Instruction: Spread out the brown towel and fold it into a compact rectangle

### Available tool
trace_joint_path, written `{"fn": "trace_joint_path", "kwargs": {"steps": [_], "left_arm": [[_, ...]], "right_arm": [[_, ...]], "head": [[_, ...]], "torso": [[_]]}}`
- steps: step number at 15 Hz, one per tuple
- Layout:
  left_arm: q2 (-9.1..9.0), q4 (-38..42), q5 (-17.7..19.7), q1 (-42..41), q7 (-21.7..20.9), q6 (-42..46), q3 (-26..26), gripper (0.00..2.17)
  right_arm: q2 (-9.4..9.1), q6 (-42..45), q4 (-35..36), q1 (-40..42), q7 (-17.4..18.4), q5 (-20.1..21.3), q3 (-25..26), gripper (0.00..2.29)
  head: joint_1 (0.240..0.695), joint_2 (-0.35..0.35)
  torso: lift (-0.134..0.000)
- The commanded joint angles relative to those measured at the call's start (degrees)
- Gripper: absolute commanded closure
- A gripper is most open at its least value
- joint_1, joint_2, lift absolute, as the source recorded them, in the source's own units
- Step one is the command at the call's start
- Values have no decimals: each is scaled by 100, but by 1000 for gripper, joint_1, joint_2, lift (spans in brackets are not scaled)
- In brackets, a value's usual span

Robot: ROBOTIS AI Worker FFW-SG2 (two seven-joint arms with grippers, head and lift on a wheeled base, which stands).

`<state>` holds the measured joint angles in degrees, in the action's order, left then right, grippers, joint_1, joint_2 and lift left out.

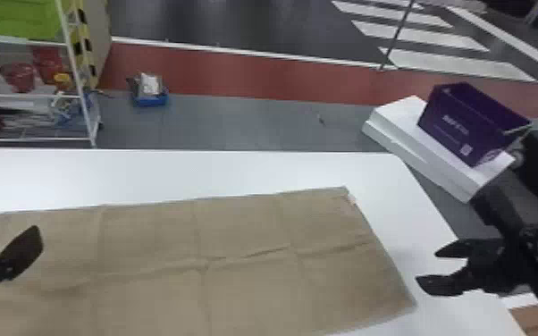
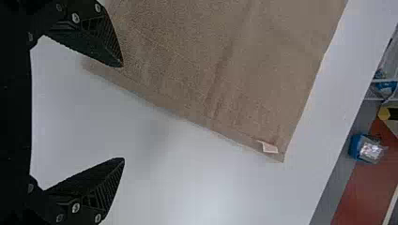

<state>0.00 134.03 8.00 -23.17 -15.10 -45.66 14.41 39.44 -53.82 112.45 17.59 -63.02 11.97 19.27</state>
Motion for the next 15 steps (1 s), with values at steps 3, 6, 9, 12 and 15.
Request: {"fn": "trace_joint_path", "kwargs": {"steps": [3, 6, 9, 12, 15], "left_arm": [[-15, -18, 0, -20, -19, 18, 44, 33], [-15, -35, 9, -20, -46, 53, 62, 36], [-15, -105, 9, -20, -54, 123, 70, 36], [-15, -114, 9, -20, -72, 123, 79, 36], [-15, -114, 9, -20, -81, 123, 123, 36]], "right_arm": [[-15, -98, -110, -151, 0, 157, -424, 188], [-24, -204, -92, -186, 0, 227, -547, 225], [-24, -204, -110, -186, 0, 377, -697, 309], [-33, -169, -110, -195, -9, 438, -793, 505], [-42, -169, -110, -186, 0, 500, -881, 508]], "head": [[695, -251], [695, -231], [695, -225], [695, -221], [695, -214]], "torso": [[-124], [-124], [-124], [-124], [-124]]}}
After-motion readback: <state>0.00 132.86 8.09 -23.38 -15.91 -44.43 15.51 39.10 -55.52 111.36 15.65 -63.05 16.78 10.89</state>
